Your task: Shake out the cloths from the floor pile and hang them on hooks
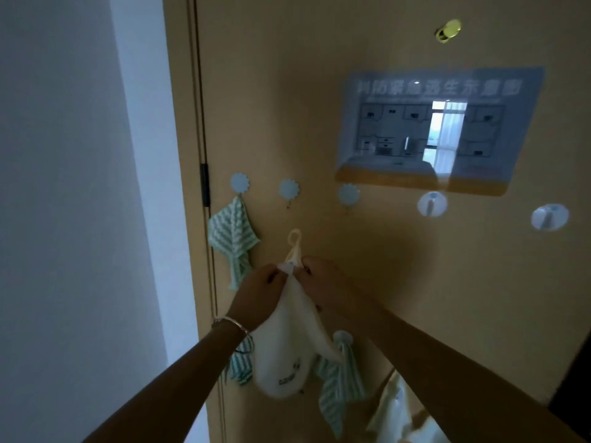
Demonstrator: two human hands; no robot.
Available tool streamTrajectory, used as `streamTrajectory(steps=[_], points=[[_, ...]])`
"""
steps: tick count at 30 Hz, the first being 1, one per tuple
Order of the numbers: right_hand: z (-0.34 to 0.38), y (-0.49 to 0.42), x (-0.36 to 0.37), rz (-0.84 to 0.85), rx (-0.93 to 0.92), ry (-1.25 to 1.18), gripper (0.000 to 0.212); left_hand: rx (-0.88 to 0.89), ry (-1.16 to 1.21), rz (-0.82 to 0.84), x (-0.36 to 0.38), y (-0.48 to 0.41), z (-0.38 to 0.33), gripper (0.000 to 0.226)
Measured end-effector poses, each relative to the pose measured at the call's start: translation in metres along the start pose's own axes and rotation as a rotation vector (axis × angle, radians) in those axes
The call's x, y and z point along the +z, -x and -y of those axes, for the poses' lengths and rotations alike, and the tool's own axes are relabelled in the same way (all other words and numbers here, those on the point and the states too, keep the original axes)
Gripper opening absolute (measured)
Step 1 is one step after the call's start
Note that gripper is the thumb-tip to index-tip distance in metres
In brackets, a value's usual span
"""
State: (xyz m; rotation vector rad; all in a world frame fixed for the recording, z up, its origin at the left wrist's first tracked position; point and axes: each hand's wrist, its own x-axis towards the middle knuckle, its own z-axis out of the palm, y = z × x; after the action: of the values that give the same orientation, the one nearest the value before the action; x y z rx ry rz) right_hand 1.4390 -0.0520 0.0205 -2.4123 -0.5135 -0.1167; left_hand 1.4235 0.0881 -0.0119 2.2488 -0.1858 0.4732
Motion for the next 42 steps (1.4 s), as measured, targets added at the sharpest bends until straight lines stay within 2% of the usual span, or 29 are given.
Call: streamTrajectory(steps=[3,8,13,16,23,28,33,38,42], points=[[-0.003,-0.029,0.011,0.013,-0.008,-0.039,0.029,-0.036,-0.017,-0.017,-0.007,-0.021,0.01,0.035],[-0.009,-0.076,0.018,-0.045,-0.008,-0.022,0.037,-0.045,0.088,-0.026,-0.006,-0.064,0.024,0.036],[-0.021,-0.119,0.026,-0.071,0.023,-0.178,0.028,-0.044,0.118,0.002,-0.002,-0.102,0.036,0.044],[-0.024,-0.133,0.021,-0.058,0.039,-0.173,0.023,-0.033,0.114,0.001,0.0,-0.119,0.039,0.041],[-0.026,-0.142,0.015,-0.052,0.042,-0.162,0.036,-0.019,0.164,-0.031,0.009,-0.139,0.048,0.047],[-0.021,-0.142,0.012,-0.036,0.019,-0.194,0.043,-0.023,0.188,-0.062,0.01,-0.141,0.051,0.042],[-0.02,-0.142,0.018,-0.022,0.041,-0.258,0.041,-0.043,0.206,-0.075,0.01,-0.137,0.054,0.043],[-0.025,-0.133,0.026,0.025,0.11,-0.237,0.042,-0.047,0.165,-0.014,0.013,-0.125,0.056,0.038],[-0.03,-0.119,0.026,0.054,0.127,-0.265,0.029,-0.039,0.113,0.002,0.019,-0.114,0.052,0.03]])
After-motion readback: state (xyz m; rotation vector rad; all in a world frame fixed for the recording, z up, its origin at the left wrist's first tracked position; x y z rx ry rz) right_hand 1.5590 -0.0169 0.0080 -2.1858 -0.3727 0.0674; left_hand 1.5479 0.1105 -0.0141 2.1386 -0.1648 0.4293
